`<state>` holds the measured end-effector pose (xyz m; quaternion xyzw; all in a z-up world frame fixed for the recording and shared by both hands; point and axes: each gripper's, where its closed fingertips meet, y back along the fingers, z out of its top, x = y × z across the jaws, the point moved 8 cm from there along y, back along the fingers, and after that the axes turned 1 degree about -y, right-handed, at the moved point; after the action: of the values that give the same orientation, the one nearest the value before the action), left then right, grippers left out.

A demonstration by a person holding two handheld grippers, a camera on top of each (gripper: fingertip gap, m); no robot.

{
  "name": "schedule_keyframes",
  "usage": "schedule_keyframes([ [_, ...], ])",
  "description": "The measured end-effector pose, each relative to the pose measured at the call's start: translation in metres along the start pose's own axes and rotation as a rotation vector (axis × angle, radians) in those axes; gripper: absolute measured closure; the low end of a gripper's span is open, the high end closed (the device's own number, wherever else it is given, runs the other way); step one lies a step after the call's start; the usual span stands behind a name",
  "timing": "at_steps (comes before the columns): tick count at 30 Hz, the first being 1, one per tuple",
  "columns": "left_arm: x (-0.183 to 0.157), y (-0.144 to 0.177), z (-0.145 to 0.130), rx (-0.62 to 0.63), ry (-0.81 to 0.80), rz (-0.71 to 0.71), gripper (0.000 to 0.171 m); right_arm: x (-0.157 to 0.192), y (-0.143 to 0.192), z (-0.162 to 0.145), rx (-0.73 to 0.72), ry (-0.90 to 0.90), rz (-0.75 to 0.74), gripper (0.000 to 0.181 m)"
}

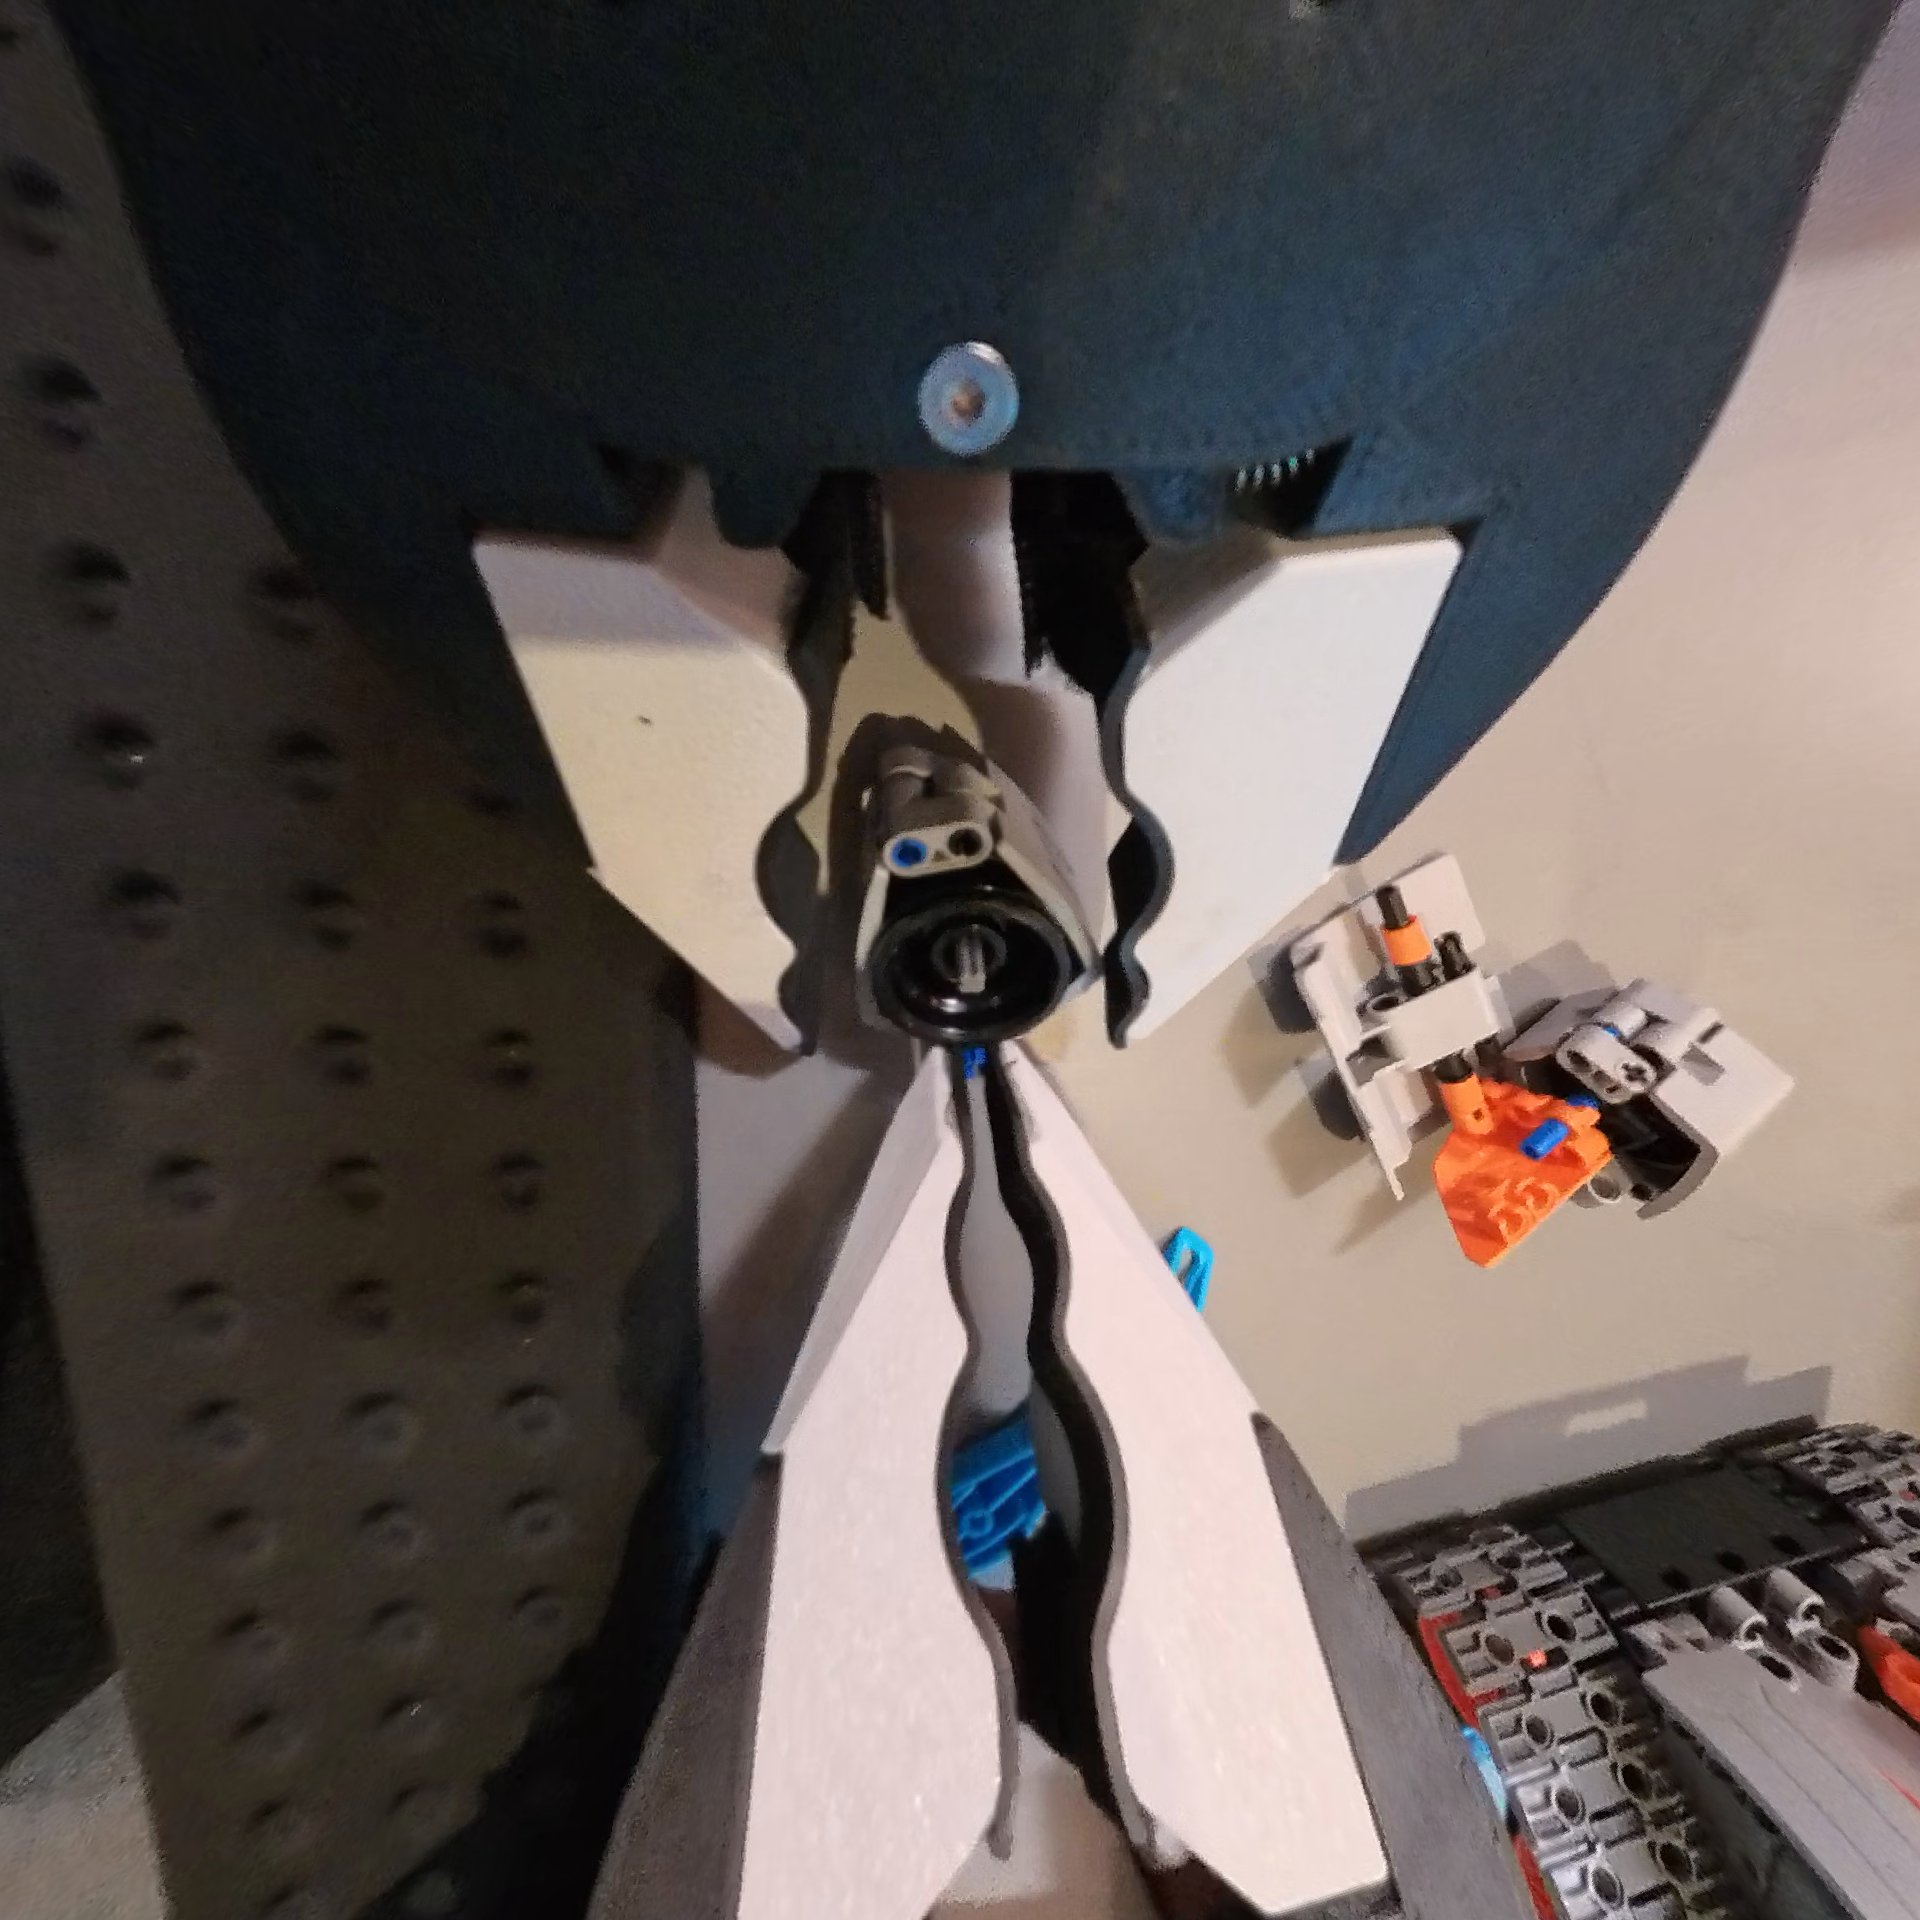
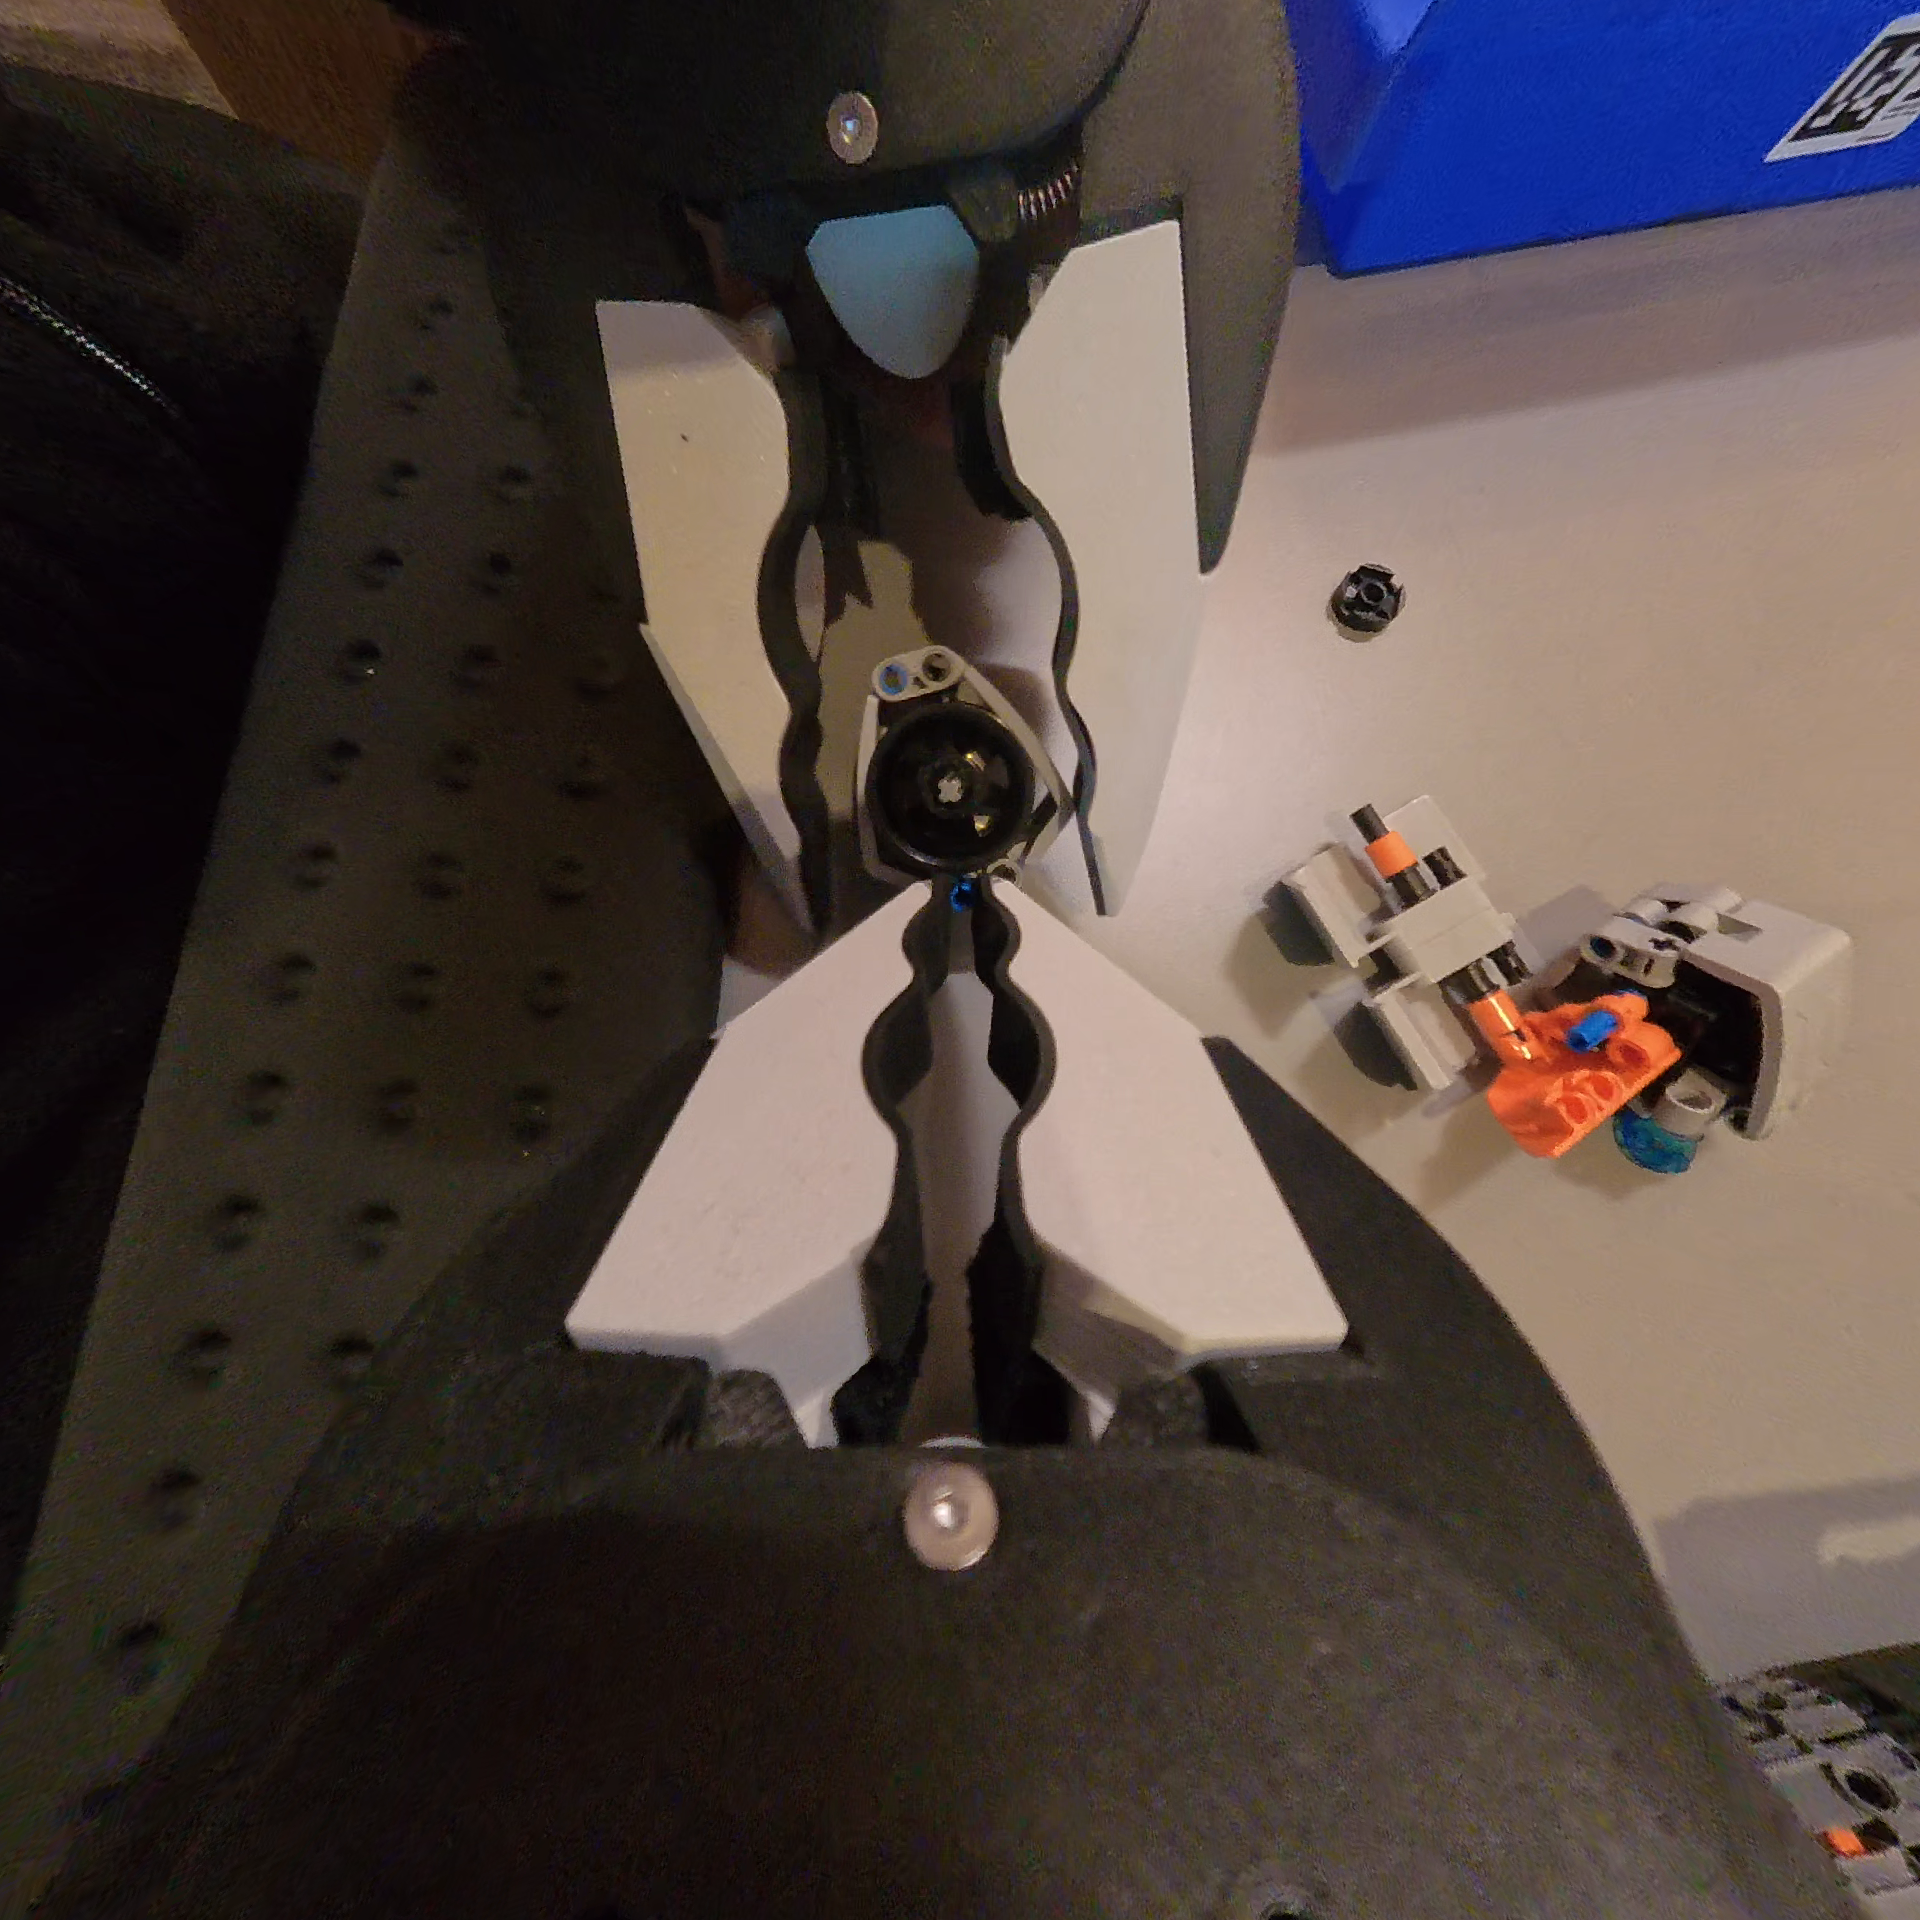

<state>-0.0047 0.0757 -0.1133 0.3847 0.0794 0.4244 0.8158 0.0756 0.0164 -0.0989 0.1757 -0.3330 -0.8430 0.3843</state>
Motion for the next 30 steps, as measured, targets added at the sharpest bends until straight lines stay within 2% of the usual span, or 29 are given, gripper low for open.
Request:
schedule_keyframes([
  [1,0.001,-0.001,-0.001,0.019,-0.029,0.021,0.125,0.001,0.000,0.000,-0.002,0.005,-0.004,0.180],
  [10,-0.002,-0.002,-0.002,0.015,-0.066,0.047,0.126,0.009,0.000,-0.001,0.005,0.103,-0.079,0.181],
  [16,-0.004,-0.002,0.000,-0.015,-0.094,0.054,0.127,0.010,0.006,-0.003,-0.032,0.048,-0.061,0.181],
  [20,-0.003,-0.004,0.002,-0.028,-0.086,0.039,0.127,0.016,0.008,0.000,0.015,0.152,-0.138,0.181],
  [26,-0.003,-0.001,0.008,-0.087,-0.077,0.037,0.126,0.013,0.021,0.000,-0.113,0.002,-0.071,0.181],
  [30,-0.002,-0.001,0.010,-0.104,-0.076,0.045,0.126,0.013,0.024,0.001,-0.127,0.002,-0.088,0.181],
])
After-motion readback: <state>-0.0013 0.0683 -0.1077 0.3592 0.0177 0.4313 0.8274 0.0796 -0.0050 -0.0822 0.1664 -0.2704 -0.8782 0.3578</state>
